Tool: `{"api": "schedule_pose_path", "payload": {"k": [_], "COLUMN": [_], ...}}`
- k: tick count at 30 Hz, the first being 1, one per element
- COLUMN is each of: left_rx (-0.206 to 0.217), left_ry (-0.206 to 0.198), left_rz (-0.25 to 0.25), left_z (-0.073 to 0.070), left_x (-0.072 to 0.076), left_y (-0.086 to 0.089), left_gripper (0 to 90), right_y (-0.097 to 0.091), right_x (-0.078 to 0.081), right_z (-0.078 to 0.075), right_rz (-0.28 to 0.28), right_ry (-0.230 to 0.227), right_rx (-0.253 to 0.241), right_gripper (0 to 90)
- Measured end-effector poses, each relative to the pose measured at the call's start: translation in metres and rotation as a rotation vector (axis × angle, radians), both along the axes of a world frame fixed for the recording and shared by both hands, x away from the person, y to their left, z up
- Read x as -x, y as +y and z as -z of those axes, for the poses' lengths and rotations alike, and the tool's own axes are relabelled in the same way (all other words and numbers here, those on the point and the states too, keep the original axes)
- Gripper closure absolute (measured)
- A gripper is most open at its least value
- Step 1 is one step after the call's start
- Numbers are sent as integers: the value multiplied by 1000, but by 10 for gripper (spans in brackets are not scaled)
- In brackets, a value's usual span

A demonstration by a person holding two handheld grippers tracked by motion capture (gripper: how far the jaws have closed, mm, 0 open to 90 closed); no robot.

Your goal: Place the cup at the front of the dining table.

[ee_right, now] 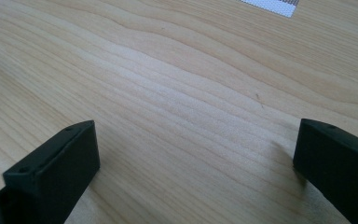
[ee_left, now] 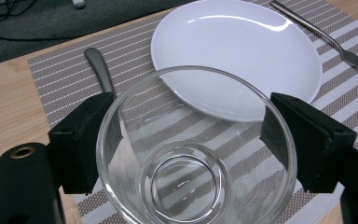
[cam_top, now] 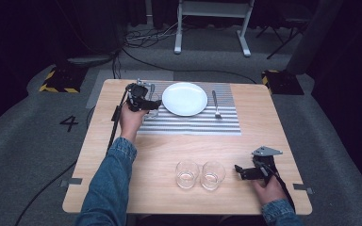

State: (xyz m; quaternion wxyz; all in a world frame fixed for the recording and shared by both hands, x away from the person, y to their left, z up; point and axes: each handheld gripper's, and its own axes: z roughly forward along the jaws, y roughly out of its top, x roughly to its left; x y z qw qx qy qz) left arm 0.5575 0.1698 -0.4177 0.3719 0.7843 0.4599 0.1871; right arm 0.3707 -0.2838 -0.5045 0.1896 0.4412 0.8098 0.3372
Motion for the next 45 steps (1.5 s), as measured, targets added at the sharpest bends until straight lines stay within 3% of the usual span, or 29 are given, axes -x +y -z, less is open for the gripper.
{"api": "schedule_pose_path", "payload": {"k": [2, 7, 18, 24, 29, 34, 39, 45], "left_rx": [16, -8, -10, -62, -68, -81, -31, -25], "left_ry": [13, 17, 56, 62, 70, 50, 26, -29], "left_rz": [0, -1, 1, 17, 12, 13, 10, 6], "left_z": [2, 4, 18, 21, 21, 21, 15, 1], "left_x": [-3, -11, -22, -24, -23, -20, -16, -8], "left_y": [-2, -6, -17, -22, -22, -23, -19, -18], "left_gripper": [183, 183, 183, 183, 181, 176, 168, 158], "right_y": [0, 0, 0, 0, 0, 0, 0, 0], "right_x": [0, 0, 0, 0, 0, 0, 0, 0], "right_z": [0, 0, 0, 0, 0, 0, 0, 0], "right_rz": [1, -1, -2, -3, -3, -3, -3, -3], "right_ry": [1, -1, -2, -3, -3, -3, -4, -4], "right_rx": [-1, 1, 2, 2, 2, 2, 3, 3], "right_gripper": [4, 4, 4, 4, 4, 4, 5, 5]}}
